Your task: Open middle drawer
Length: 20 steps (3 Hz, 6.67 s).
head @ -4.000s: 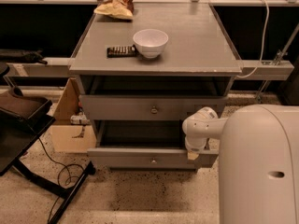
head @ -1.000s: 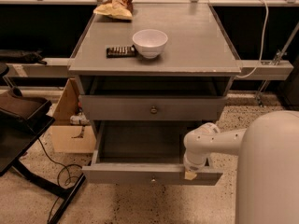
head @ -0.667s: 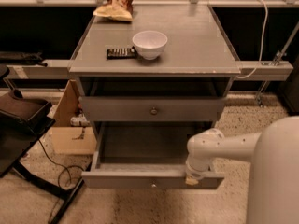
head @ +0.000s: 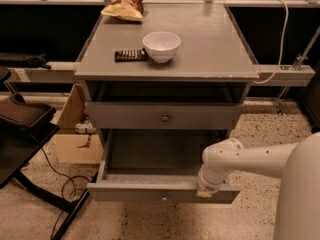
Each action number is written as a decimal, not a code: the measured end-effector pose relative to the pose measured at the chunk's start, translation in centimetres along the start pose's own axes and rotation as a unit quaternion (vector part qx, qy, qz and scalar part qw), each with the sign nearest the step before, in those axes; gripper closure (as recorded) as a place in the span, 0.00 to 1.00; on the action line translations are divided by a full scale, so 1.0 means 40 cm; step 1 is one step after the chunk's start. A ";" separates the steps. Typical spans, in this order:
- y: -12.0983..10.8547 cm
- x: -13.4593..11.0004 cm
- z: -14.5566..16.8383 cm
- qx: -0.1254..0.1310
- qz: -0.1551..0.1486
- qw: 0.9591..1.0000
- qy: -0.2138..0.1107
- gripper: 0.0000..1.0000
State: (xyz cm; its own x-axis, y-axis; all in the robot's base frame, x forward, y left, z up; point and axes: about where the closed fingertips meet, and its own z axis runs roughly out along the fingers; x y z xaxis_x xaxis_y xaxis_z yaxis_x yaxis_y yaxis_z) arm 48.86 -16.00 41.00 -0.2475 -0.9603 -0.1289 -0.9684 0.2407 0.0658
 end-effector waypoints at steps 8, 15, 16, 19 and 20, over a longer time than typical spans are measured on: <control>0.008 -0.013 -0.016 -0.003 -0.005 1.000 -0.014 0.00; 0.143 -0.013 -0.028 -0.066 0.021 0.998 -0.001 1.00; 0.139 -0.015 -0.034 -0.069 0.020 0.997 -0.001 1.00; 0.132 -0.019 -0.054 -0.075 0.017 0.997 -0.002 1.00; 0.143 -0.019 -0.067 -0.082 0.015 0.997 -0.004 1.00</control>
Offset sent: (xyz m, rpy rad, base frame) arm -0.3102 -0.0272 -0.0018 0.4051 0.3899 -0.0673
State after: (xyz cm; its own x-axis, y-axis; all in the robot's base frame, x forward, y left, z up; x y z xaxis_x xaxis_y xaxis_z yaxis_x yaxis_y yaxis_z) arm 43.62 -14.26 44.12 -0.2765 -0.9520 -0.1316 -0.9425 0.2419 0.2307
